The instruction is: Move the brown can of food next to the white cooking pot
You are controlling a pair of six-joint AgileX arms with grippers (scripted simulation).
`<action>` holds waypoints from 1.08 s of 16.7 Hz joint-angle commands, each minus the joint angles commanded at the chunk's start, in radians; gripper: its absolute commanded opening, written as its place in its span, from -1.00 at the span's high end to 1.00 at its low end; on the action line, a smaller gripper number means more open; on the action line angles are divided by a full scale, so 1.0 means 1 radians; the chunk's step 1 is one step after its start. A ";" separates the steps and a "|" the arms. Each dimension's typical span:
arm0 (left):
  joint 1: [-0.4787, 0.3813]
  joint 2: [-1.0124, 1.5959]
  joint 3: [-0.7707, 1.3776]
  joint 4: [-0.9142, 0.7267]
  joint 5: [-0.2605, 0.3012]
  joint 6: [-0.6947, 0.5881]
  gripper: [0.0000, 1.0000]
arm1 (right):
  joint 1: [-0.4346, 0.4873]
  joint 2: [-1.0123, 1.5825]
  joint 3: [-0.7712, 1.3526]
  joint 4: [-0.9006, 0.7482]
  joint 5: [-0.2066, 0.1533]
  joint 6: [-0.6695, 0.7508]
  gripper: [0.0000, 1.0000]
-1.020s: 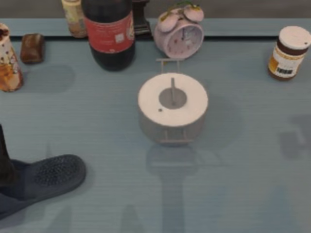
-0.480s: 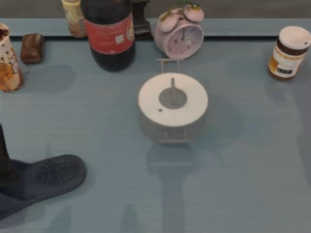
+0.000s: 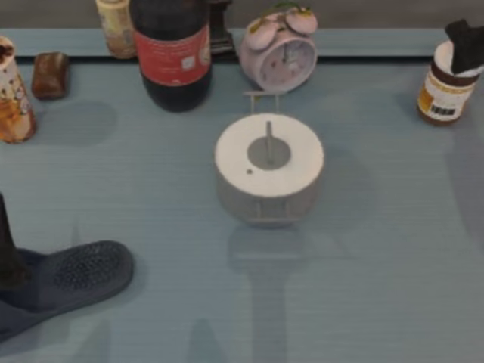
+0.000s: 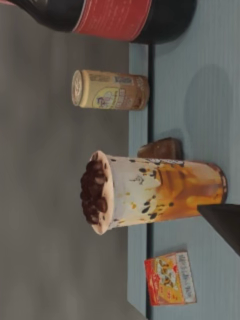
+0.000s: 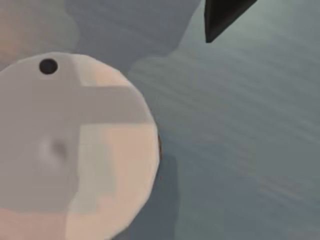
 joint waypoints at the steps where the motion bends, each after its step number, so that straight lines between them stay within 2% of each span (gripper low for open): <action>1: 0.000 0.000 0.000 0.000 0.000 0.000 -1.00 | 0.003 0.054 0.065 -0.016 -0.006 -0.014 -1.00; 6: 0.000 0.000 0.000 0.000 0.000 0.000 -1.00 | 0.013 0.198 0.242 -0.052 -0.023 -0.052 -1.00; 12: 0.000 0.000 0.000 0.000 0.000 0.000 -1.00 | 0.008 0.202 0.241 -0.048 -0.022 -0.053 -1.00; 18: 0.000 0.000 0.000 0.000 0.000 0.000 -1.00 | 0.025 0.250 0.167 0.075 -0.019 -0.041 -1.00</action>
